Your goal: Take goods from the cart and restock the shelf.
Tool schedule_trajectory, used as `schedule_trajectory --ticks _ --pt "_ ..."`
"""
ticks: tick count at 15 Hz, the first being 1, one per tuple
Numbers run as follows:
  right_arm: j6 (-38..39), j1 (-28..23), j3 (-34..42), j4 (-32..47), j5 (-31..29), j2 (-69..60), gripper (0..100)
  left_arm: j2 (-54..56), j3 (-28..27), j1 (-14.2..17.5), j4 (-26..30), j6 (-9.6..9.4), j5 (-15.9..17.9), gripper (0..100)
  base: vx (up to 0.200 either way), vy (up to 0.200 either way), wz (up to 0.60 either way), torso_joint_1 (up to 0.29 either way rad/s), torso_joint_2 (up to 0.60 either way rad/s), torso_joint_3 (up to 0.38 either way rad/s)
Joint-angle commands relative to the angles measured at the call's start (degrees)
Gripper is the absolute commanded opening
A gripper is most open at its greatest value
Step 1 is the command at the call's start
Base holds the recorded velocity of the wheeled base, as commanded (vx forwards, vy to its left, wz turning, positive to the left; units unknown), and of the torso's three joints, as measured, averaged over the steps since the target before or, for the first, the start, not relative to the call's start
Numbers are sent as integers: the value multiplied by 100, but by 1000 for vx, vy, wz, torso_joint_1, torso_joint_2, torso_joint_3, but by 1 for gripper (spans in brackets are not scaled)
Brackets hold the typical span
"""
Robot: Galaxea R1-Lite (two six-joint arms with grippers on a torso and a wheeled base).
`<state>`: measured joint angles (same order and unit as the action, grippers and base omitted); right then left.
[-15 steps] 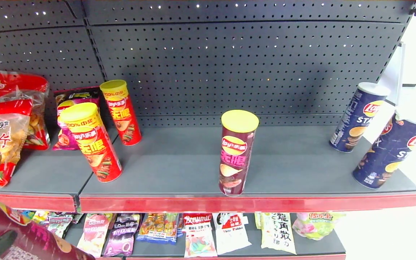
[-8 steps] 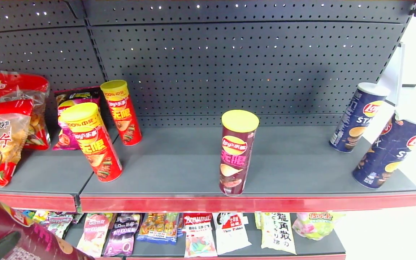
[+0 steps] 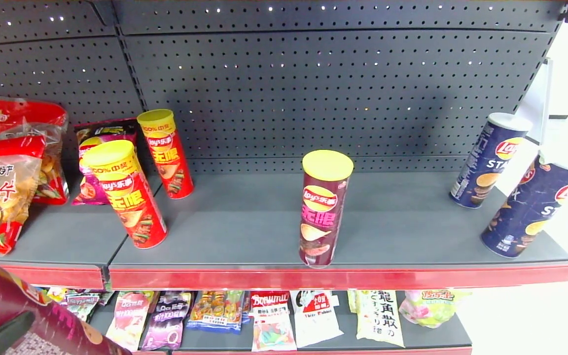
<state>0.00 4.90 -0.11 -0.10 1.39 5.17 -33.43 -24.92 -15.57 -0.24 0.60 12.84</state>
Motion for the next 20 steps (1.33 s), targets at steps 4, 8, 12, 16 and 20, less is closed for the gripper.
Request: schedule_trajectory --ticks 4,8,12,16,20 --pt "-18 2 11 1 -7 37 100 -665 -22 1 -652 2 0 0 0 0 -300 1 1 1" --pt "-18 2 11 1 -16 37 100 -1245 -39 1 -1312 2 0 0 0 0 -600 11 4 2" --pt "-18 2 11 1 -16 37 100 -1746 -277 45 -1470 28 -36 0 0 0 0 0 0 0" --pt "-18 2 11 1 -25 37 100 -2713 -892 54 -1470 -7 -88 0 0 0 0 0 0 0" --pt "-9 2 11 1 -16 37 100 -3803 -1560 124 -1487 -183 -106 0 0 0 0 0 0 0"
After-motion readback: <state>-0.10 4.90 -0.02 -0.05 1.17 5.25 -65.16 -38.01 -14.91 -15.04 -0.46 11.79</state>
